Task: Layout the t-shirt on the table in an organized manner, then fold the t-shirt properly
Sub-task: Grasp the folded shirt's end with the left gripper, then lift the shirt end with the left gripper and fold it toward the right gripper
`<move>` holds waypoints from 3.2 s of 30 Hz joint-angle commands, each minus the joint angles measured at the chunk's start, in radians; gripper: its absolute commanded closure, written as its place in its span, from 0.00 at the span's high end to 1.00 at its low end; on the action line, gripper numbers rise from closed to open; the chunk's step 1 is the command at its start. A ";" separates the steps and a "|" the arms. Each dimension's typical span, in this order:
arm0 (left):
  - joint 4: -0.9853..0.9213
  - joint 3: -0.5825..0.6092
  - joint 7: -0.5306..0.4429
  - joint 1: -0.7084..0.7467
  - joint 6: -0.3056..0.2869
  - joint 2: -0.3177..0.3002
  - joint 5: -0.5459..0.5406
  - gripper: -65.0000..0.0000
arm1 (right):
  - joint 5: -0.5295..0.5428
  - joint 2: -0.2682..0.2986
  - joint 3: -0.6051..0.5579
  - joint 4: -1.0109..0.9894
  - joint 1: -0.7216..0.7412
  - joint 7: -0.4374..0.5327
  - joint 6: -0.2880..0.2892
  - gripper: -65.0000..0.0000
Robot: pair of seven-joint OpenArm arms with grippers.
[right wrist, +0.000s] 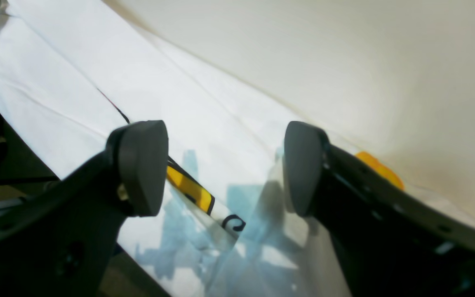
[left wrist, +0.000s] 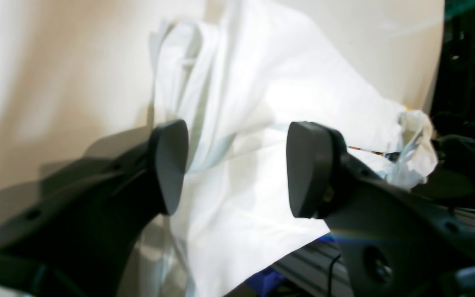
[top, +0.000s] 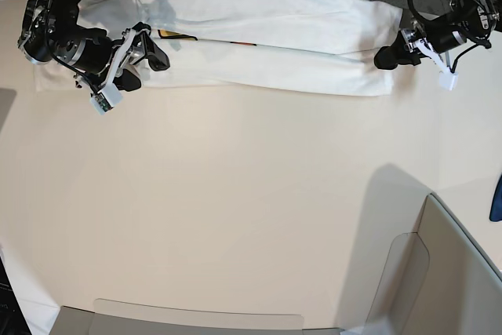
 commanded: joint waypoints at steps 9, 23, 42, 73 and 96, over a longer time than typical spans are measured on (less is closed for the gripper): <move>0.015 -0.006 -0.027 -0.004 -0.005 -0.044 -0.002 0.57 | 0.022 0.008 0.008 0.016 0.009 0.016 0.004 0.68; 0.015 0.002 -0.078 0.004 -0.006 -0.041 0.116 0.57 | 0.022 0.009 0.003 0.016 0.022 0.016 0.004 0.68; 0.015 0.176 -0.082 0.034 -0.006 -0.011 0.111 0.48 | 0.022 0.009 0.003 0.016 0.022 0.016 0.004 0.68; 0.390 0.180 -0.003 -0.013 -0.008 0.098 -0.008 0.00 | 0.021 0.017 0.108 -0.182 0.172 0.016 0.004 0.67; 0.239 0.682 -0.047 -0.201 -0.006 0.233 -0.084 0.00 | 0.021 0.133 0.498 -0.185 0.169 0.016 0.004 0.67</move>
